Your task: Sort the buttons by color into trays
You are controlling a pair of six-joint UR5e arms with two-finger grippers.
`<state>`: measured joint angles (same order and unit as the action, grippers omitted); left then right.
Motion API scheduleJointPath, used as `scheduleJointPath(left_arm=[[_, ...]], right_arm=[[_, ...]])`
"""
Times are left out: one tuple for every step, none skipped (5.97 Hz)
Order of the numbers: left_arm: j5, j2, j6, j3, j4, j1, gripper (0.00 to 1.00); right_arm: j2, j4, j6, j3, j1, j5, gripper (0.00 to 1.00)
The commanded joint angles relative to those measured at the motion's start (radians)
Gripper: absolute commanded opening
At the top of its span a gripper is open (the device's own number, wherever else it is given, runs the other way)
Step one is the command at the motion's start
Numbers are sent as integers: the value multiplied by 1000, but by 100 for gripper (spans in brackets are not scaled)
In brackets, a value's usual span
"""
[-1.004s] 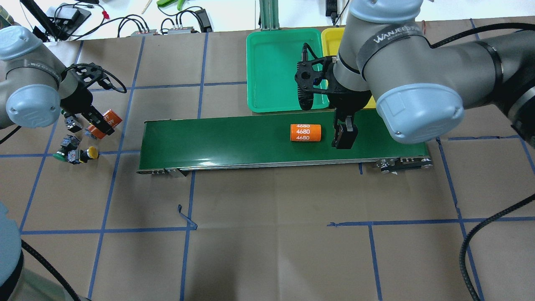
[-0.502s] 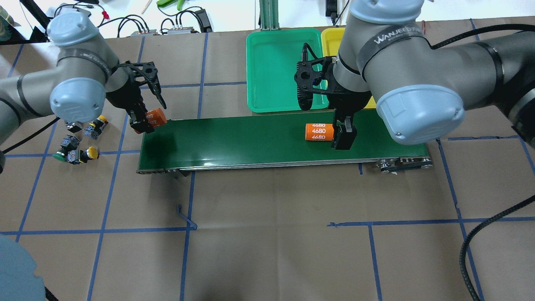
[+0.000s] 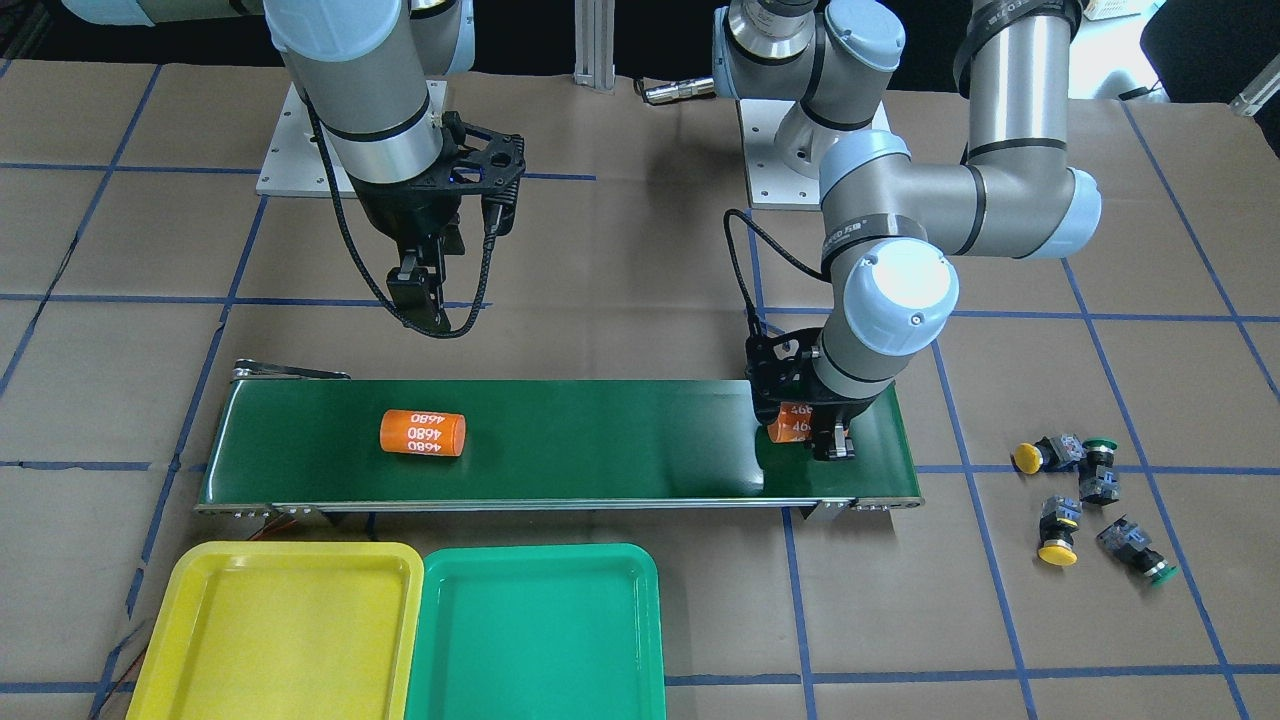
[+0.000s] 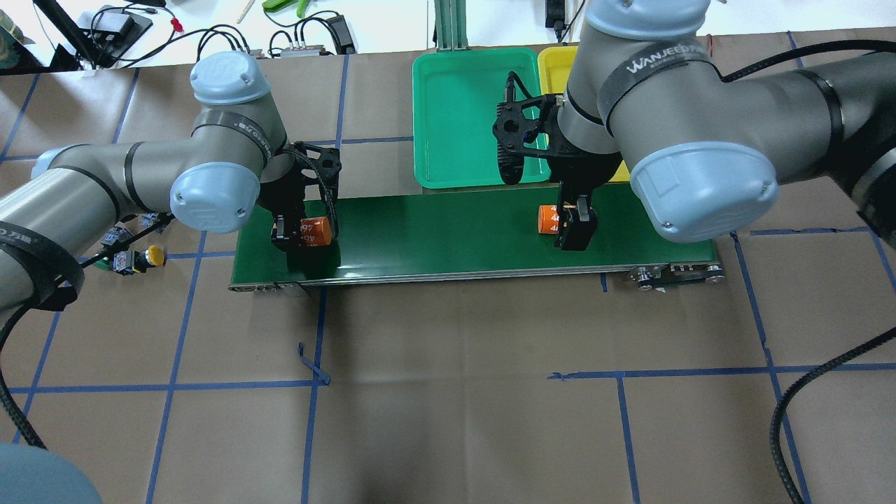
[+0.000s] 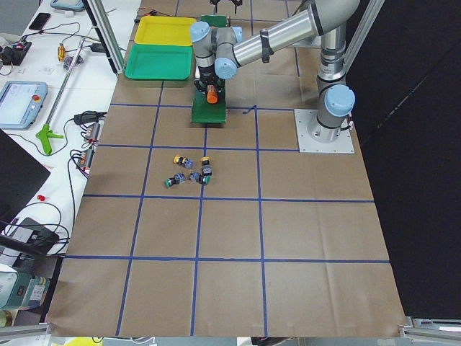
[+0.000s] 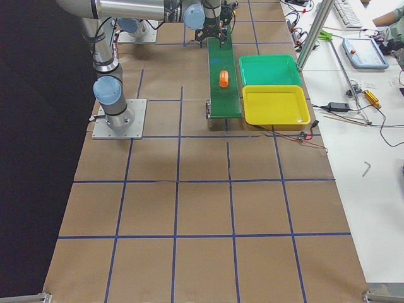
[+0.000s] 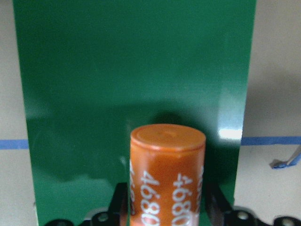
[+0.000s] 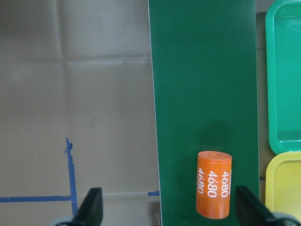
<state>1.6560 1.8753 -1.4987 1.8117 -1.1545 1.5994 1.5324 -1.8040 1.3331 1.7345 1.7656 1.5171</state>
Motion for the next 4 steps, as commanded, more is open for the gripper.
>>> scheduleJointPath(left_arm=[[4, -16, 49, -15, -13, -48, 99], [4, -18, 78, -17, -14, -137, 99], [-7, -24, 80, -25, -10, -242, 99], [-11, 4, 52, -40, -5, -362, 99]], right_arm=[[0, 0, 0, 0, 0, -2, 100], [0, 0, 0, 0, 0, -2, 100], [0, 2, 0, 0, 2, -2, 100], [0, 2, 0, 5, 2, -2, 100]])
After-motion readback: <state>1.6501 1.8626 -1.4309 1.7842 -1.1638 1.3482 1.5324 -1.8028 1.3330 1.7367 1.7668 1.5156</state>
